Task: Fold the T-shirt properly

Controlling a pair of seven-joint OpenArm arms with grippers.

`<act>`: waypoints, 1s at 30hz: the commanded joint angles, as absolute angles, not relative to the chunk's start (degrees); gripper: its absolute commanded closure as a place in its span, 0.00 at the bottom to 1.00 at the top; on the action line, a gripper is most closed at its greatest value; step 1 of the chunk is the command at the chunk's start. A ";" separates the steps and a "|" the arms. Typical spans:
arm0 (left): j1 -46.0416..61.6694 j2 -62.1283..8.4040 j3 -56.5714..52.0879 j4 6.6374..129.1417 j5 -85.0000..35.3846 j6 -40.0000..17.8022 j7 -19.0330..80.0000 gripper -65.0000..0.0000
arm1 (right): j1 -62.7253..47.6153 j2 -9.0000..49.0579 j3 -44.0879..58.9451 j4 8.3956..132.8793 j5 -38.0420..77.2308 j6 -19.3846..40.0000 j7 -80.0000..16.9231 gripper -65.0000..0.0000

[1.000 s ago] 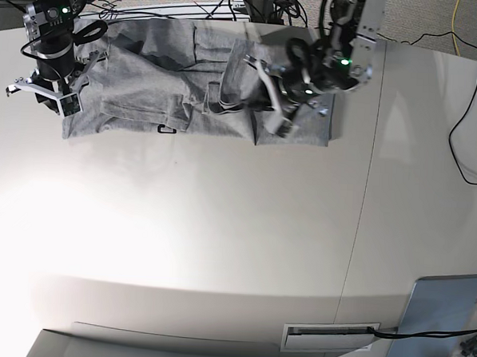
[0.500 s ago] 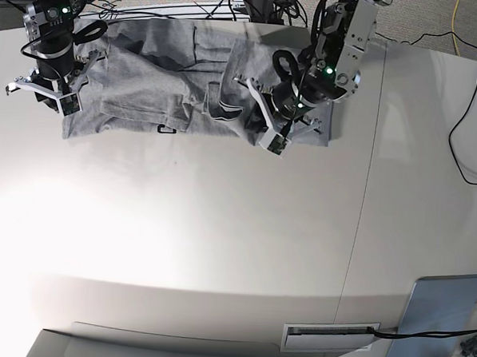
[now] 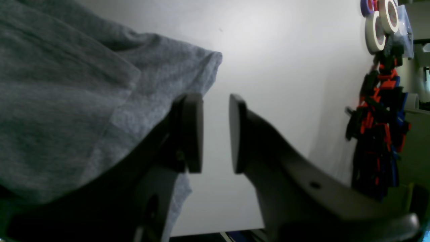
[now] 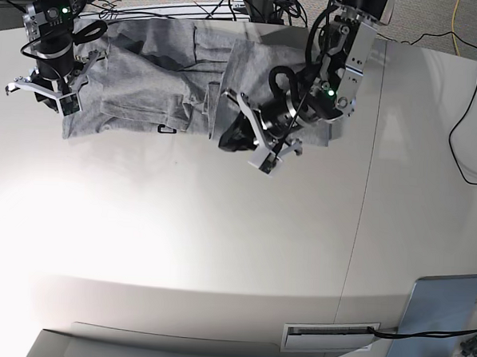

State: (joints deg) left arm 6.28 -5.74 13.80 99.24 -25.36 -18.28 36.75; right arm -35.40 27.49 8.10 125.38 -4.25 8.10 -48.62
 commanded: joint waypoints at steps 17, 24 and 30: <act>11.51 -9.54 -7.86 108.71 -30.44 -26.61 44.12 1.00 | -35.44 25.82 12.91 126.32 5.08 7.44 -48.18 0.78; 19.40 -16.29 -19.57 108.88 -33.01 -30.35 42.89 1.00 | -35.42 25.06 29.56 121.27 20.14 12.97 -48.23 0.78; 25.30 -17.96 -26.72 108.88 -41.93 -36.14 42.44 1.00 | -35.40 25.08 39.55 110.15 37.08 25.47 -52.36 0.78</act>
